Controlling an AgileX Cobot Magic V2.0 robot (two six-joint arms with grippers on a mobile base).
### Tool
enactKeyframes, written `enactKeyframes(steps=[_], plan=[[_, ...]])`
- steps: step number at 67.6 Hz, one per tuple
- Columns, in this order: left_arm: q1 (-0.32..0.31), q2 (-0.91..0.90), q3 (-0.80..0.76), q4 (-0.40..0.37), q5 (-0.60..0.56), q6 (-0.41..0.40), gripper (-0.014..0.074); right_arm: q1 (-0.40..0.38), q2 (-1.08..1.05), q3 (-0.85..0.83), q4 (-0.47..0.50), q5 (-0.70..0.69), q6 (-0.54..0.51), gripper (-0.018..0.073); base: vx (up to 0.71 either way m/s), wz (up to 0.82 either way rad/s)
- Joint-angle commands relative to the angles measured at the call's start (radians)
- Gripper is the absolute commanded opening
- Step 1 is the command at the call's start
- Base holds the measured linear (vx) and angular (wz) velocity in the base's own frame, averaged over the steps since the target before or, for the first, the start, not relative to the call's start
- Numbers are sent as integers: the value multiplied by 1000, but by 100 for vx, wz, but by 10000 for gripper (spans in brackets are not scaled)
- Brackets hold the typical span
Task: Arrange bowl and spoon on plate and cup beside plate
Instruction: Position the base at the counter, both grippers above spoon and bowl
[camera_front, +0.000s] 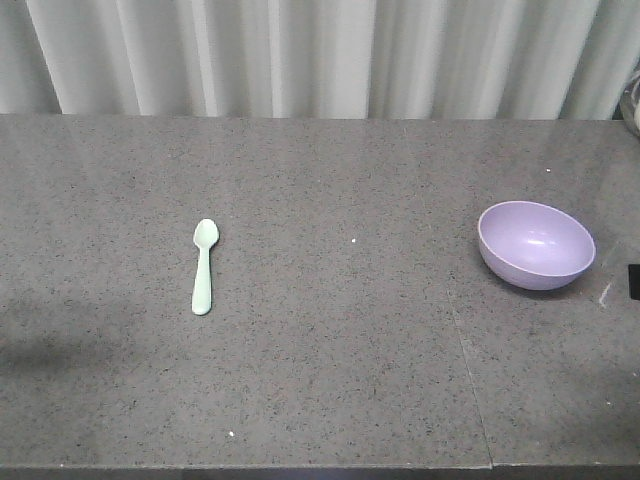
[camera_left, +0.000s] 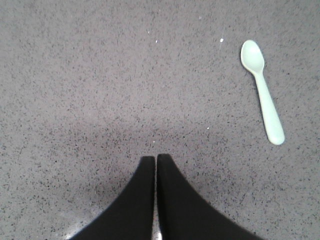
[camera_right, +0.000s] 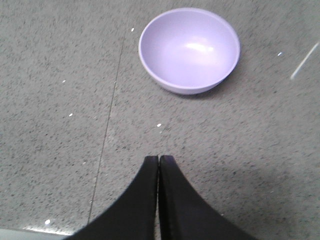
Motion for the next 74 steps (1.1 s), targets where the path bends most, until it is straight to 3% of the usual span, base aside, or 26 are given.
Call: enactKeyframes(steps=[1, 30, 40, 52, 59, 74], plan=[[1, -12, -38, -15, -42, 0, -6, -6, 1, -34, 34, -52, -3, -11, 0, 0], [1, -12, -38, -13, -47, 0, 42, -6, 1, -34, 56, -62, -15, 25, 0, 0], [1, -12, -38, -10, -45, 1, 179, -6, 1, -34, 49, -42, -15, 124, 0, 0], [1, -12, -38, -3, -45, 2, 424, -6, 1, -34, 49, -43, -15, 308, 0, 0], [1, -12, -38, -7, -45, 1, 524, -6, 1, -34, 49, -47, -15, 393, 0, 0], [1, -10, -39, -18, -38, 1, 578, -6, 1, -34, 49, -46, -14, 466, 0, 0]])
